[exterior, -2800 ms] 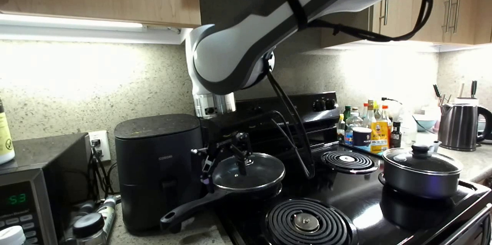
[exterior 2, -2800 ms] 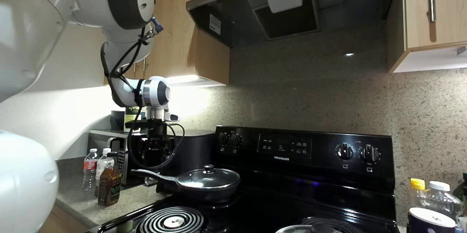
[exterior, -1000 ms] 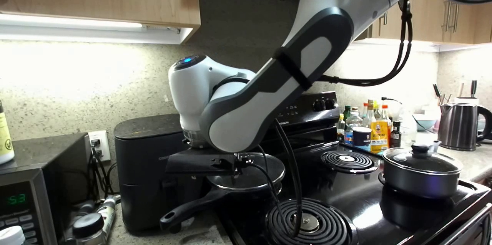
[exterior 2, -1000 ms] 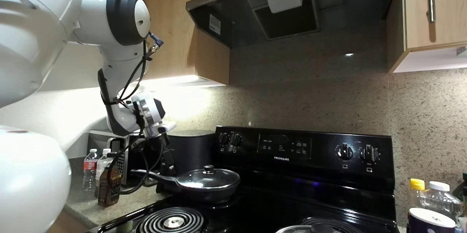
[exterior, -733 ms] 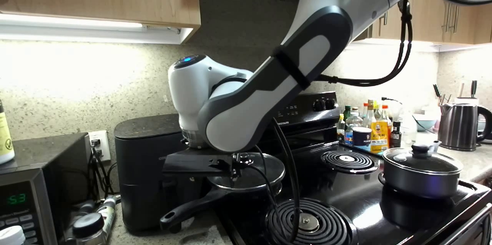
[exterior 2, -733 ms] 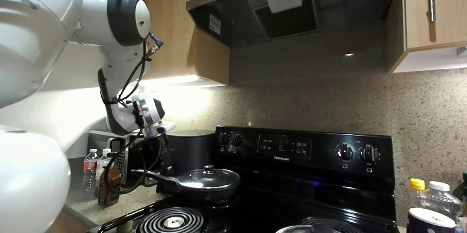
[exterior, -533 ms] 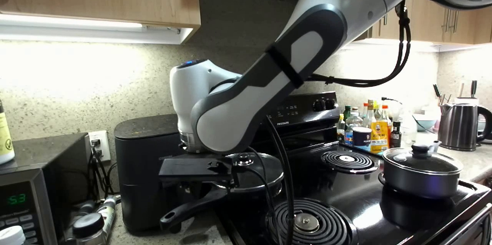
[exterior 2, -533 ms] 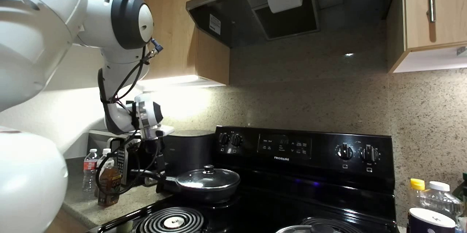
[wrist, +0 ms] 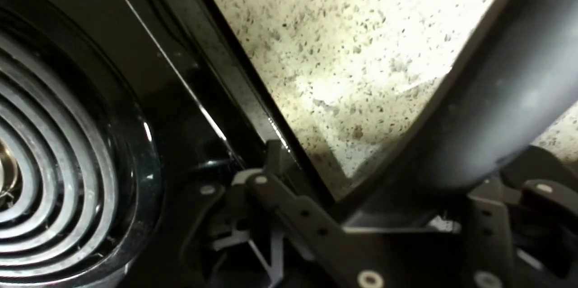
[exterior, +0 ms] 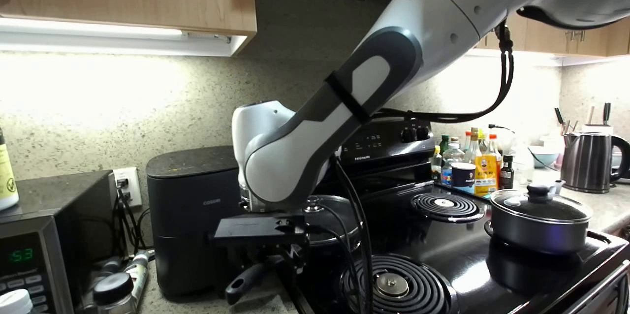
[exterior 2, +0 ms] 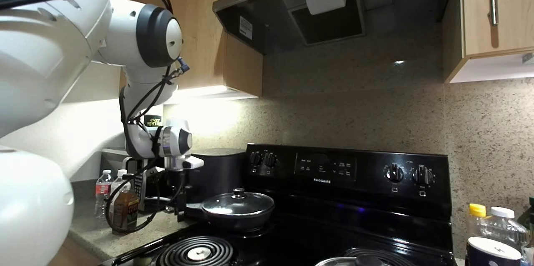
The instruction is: Move the pan to the right
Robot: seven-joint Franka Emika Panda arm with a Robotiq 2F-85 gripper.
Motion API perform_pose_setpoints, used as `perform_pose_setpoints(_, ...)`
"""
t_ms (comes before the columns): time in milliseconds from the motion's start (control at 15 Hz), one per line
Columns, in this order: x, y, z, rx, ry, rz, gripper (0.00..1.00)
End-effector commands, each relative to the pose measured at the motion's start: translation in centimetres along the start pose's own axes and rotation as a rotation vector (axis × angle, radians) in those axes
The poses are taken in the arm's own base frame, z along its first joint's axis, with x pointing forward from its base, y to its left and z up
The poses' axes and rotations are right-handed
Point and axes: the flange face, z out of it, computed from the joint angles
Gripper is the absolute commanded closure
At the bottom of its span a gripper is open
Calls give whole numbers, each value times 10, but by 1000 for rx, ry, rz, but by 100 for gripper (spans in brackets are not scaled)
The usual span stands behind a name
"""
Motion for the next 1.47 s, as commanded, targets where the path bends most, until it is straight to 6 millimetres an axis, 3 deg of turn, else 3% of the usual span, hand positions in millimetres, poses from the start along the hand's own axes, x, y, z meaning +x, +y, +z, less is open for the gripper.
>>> perform_pose_setpoints(0, 25, 16, 5, -44, 53, 64, 53)
perform_pose_setpoints(200, 42, 38, -1, -77, 135, 140, 72)
perform_pose_setpoints(533, 44, 73, -5, -115, 241, 355, 98)
perform_pose_setpoints(667, 38, 88, -1, -133, 230, 453, 94)
perform_pose_setpoints(1067, 14, 149, 1, -150, 241, 713, 95)
perform_pose_setpoints(1200, 10, 148, -2, -170, 264, 655, 95)
perform_pose_setpoints(1267, 7, 140, -2, -172, 266, 599, 95)
perform_pose_setpoints(1333, -3, 120, -2, -168, 258, 519, 95)
perform_pose_setpoints(1400, 4, 139, 29, -199, 216, 622, 81)
